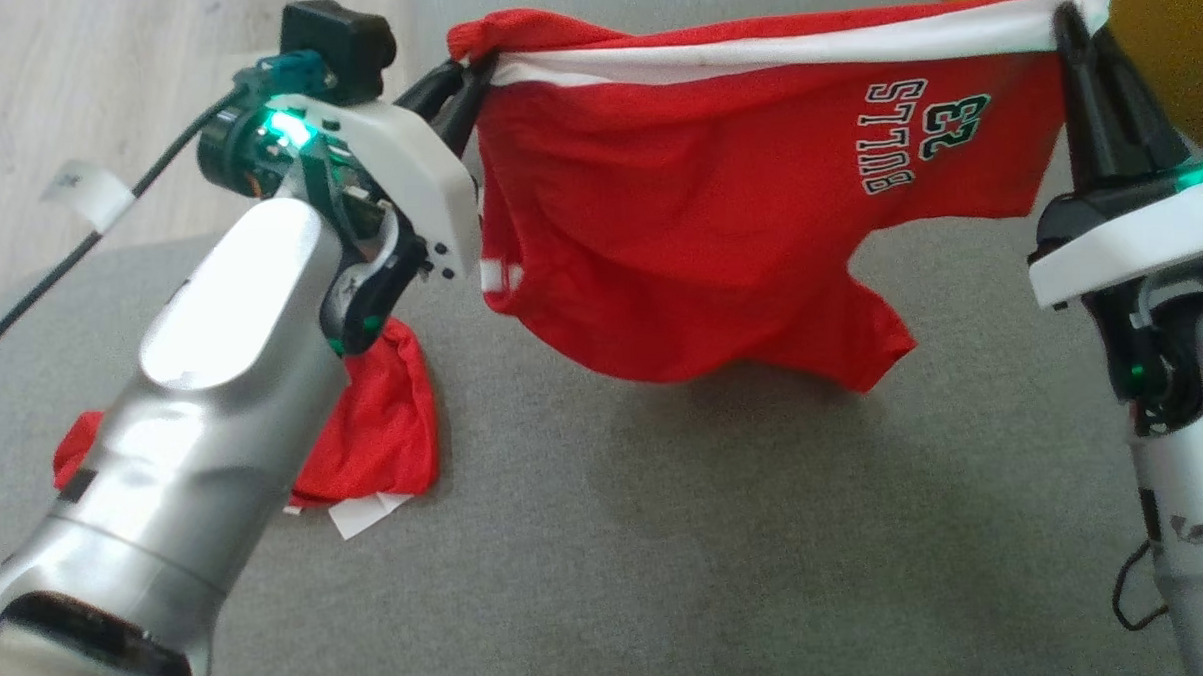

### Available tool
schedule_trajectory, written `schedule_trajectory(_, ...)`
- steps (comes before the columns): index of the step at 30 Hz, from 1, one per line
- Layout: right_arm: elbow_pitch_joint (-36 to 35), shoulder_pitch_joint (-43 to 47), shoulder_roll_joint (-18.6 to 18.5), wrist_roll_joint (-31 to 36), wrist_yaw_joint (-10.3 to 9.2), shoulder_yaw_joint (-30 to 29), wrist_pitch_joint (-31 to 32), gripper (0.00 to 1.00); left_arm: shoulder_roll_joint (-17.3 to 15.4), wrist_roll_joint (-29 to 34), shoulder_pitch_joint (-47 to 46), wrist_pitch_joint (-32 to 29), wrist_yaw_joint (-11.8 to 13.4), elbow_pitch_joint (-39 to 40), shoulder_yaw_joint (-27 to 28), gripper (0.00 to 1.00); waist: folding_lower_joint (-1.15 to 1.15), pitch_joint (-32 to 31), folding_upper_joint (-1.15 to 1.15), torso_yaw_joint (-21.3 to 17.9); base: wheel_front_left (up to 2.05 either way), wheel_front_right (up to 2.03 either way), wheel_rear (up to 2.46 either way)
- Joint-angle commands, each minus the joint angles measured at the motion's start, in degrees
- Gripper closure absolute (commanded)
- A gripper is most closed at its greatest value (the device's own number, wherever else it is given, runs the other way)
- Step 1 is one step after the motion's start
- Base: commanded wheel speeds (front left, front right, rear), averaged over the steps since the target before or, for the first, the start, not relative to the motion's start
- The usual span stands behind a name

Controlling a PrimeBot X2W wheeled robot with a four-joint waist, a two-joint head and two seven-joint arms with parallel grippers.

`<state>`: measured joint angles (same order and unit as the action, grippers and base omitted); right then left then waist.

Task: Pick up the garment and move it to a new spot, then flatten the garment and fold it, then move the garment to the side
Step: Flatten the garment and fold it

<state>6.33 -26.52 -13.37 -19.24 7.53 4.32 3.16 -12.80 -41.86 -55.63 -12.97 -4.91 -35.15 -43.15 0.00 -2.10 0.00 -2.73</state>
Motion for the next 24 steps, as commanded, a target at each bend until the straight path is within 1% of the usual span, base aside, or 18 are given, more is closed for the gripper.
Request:
schedule_trajectory(1,-1.75,-2.69,-0.64,0.40,-0.04,0.91,0.58,1.00,-2.85,0.03,-3.10,-0.64,0.94,2.06,2.79,1.00,0.00,1.65,0.00,-0.43,0.00,0.00,0.00)
schedule_trajectory(4,0.04,-6.60,-1.89,0.93,-0.04,2.88,1.27,1.00,-3.40,-1.09,-5.01,-2.72,2.03,2.19,4.10,1.00,0.00,5.40,0.00,-1.42,0.00,0.00,0.00)
schedule_trajectory(8,6.15,-16.98,-2.82,0.73,-0.04,5.68,-0.39,1.00,-4.72,-0.33,-11.17,-3.06,3.65,0.52,6.00,1.00,0.00,11.37,0.00,-3.40,0.00,0.00,0.00)
schedule_trajectory(10,10.85,-23.08,-2.63,1.42,-0.04,6.60,-2.72,1.00,-4.94,0.44,-14.74,-1.74,4.46,-1.28,7.00,1.00,0.00,13.73,0.00,-4.45,0.00,0.00,0.00)
schedule_trajectory(12,16.00,-28.92,-2.17,3.30,-0.04,7.64,-5.46,1.00,-4.40,0.68,-18.30,0.14,5.50,-3.31,8.35,1.00,0.00,15.82,0.00,-5.20,0.00,0.00,0.00)
schedule_trajectory(13,18.65,-31.85,-1.60,3.92,-0.04,7.35,-6.82,1.00,-4.02,0.81,-20.18,1.18,6.06,-4.34,9.01,1.00,0.00,16.83,0.00,-5.45,0.00,0.00,0.00)
schedule_trajectory(14,18.65,-31.85,-1.60,3.92,-0.04,7.35,-6.82,1.00,-4.02,0.81,-20.18,1.18,6.06,-4.34,9.01,1.00,0.00,16.83,0.00,-5.45,0.00,0.00,0.00)
schedule_trajectory(17,26.11,-40.23,-0.09,6.51,-0.04,4.44,-11.62,1.00,-3.17,2.20,-25.81,5.57,7.13,-7.21,10.15,1.00,0.00,19.73,0.00,-5.91,0.00,0.00,0.00)
schedule_trajectory(19,31.22,-43.44,1.04,8.44,-0.04,2.07,-14.59,1.00,-1.97,2.00,-27.30,9.10,6.78,-9.52,10.96,1.00,0.00,20.27,0.00,-6.05,0.00,0.00,0.00)
schedule_trajectory(21,36.33,-44.58,2.30,9.31,-0.04,0.25,-16.00,1.00,-0.44,1.42,-26.94,11.19,5.70,-12.20,11.03,1.00,0.00,20.37,0.00,-6.03,0.00,0.00,0.00)
schedule_trajectory(24,41.67,-43.80,2.66,10.76,-0.04,1.98,-17.13,1.00,1.96,0.84,-25.36,13.39,3.58,-15.32,10.30,1.00,0.00,20.82,0.00,-5.38,0.00,0.00,0.00)
